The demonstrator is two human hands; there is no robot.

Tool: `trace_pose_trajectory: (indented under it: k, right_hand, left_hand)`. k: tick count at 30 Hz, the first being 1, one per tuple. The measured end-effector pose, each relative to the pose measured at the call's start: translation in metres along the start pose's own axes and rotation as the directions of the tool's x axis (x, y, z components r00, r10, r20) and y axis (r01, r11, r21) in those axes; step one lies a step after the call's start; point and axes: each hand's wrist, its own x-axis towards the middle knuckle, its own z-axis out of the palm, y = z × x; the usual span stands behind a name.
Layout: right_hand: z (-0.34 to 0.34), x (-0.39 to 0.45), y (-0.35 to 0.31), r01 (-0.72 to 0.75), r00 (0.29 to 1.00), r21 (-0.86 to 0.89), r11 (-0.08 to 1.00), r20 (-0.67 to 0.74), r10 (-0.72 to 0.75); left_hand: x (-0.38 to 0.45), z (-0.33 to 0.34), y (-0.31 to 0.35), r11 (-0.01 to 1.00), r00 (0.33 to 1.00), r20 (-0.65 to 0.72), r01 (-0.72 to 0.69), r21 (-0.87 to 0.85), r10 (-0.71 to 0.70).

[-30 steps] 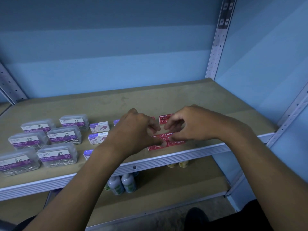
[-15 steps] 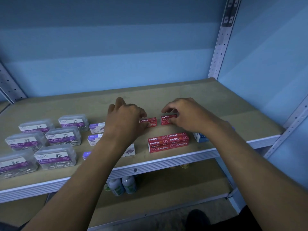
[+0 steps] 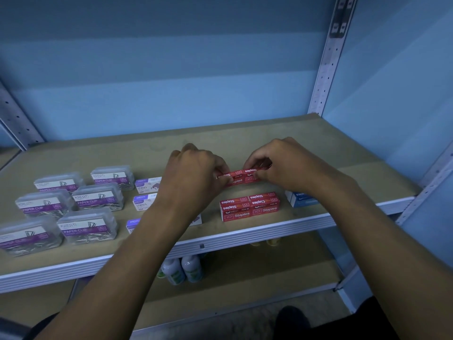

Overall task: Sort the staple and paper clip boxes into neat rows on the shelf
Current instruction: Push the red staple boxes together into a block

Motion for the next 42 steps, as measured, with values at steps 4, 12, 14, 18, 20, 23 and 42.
trace_pose_trajectory:
  k: [4, 12, 14, 18, 20, 23, 42]
  right_hand:
    - [-0.007, -0.015, -0.006, -0.001, 1.0, 0.023, 1.0, 0.021, 0.001]
    - [-0.007, -0.03, -0.008, -0.012, 0.996, -0.002, 1.0, 0.083, 0.012]
    - [-0.006, -0.031, -0.008, -0.014, 0.994, -0.004, 1.0, 0.105, 0.014]
    - [-0.005, -0.031, -0.008, -0.024, 0.991, -0.002, 1.0, 0.131, 0.025]
    - [-0.004, -0.03, -0.009, -0.027, 0.989, -0.003, 1.0, 0.143, 0.028]
    - [-0.004, -0.03, -0.01, -0.028, 0.986, -0.009, 1.0, 0.164, 0.029]
    - [-0.004, -0.032, -0.02, -0.086, 0.941, -0.125, 0.988, 0.315, 0.122]
  left_hand:
    - [-0.007, -0.011, 0.006, 0.997, 1.0, 0.016, -0.015, -0.079, 0.017]
    - [-0.018, -0.011, 0.01, 0.986, 0.992, 0.129, 0.012, -0.169, 0.01]
    - [-0.019, -0.01, 0.01, 0.981, 0.989, 0.149, 0.018, -0.194, 0.011]
    - [-0.019, -0.007, 0.008, 0.976, 0.985, 0.17, 0.025, -0.214, 0.012]
    - [-0.018, -0.005, 0.006, 0.973, 0.981, 0.191, 0.029, -0.23, 0.016]
    - [-0.017, -0.004, 0.005, 0.967, 0.978, 0.209, 0.038, -0.251, 0.015]
    - [-0.014, 0.004, 0.018, 0.95, 0.945, 0.313, 0.012, -0.313, 0.092]
